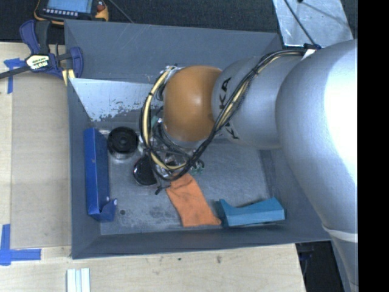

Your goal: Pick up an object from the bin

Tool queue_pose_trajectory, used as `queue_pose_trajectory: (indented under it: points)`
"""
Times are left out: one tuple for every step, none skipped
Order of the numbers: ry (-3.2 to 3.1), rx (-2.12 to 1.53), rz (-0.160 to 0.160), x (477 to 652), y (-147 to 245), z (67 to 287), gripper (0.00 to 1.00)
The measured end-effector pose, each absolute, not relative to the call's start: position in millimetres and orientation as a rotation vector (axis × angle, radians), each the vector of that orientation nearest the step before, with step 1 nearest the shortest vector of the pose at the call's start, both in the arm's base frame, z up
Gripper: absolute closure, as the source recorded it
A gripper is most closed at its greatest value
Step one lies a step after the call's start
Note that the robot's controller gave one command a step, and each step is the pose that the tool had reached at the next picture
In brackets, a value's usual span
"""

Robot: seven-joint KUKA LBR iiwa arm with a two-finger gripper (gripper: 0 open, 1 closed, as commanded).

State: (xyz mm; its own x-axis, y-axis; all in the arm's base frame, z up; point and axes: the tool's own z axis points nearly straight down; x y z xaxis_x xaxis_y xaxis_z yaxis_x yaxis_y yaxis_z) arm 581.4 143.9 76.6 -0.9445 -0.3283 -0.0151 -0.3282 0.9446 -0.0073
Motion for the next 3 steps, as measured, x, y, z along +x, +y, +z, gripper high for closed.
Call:
queue_pose_trajectory:
  points:
    - [3.084, -0.593, 0.010, 576.3, 164.9, 99.9, 1.00]
    - [3.080, -0.566, -0.002, 592.7, 137.7, 111.8, 1.00]
    - [3.098, -0.581, -0.001, 572.2, 146.7, 137.9, 1.00]
